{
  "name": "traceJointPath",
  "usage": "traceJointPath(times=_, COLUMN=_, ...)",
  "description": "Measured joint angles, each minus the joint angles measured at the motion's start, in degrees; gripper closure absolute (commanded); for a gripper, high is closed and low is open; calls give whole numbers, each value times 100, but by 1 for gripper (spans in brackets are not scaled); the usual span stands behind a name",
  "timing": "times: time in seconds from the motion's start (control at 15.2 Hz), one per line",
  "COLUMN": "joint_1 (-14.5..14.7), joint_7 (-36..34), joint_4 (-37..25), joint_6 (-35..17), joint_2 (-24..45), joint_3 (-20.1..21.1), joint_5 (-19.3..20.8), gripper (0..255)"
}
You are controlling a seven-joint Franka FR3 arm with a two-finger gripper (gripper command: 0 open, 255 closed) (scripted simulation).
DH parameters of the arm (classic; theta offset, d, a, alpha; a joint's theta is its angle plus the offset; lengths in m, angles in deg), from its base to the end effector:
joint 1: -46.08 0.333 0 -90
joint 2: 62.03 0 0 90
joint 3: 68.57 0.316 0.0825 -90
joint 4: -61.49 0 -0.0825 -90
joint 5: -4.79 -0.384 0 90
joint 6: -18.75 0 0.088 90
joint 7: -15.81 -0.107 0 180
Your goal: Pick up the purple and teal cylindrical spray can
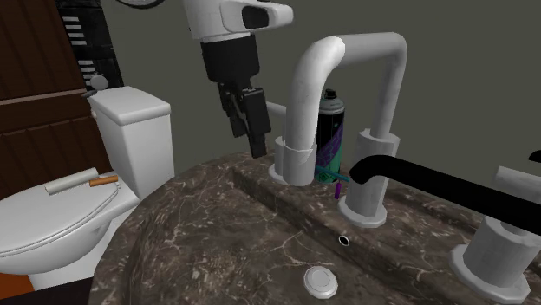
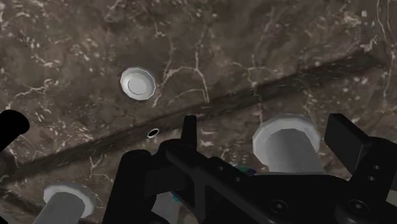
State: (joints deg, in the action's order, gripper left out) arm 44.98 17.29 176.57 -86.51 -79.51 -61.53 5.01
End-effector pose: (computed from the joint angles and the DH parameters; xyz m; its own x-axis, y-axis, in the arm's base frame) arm 0.4741 0.0560 0.5947 0.9832 0.1285 0.1299 0.1238 -0.9913 0.0440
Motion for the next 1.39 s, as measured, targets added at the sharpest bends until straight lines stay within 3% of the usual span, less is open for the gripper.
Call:
traceJointPath(times=0.79, joint_1=65, joint_7=-265, joint_4=-2892, joint_6=10, joint_2=2025, joint_3=257, joint_5=760, gripper=0)
traceJointPath(times=1.32, joint_1=79, joint_7=-370, joint_4=-2342, joint_6=-551, joint_2=1996, joint_3=268, joint_5=812, gripper=0)
traceJointPath(times=1.39, joint_1=80, joint_7=-375, joint_4=-2314, joint_6=-576, joint_2=1993, joint_3=269, joint_5=814, gripper=255)
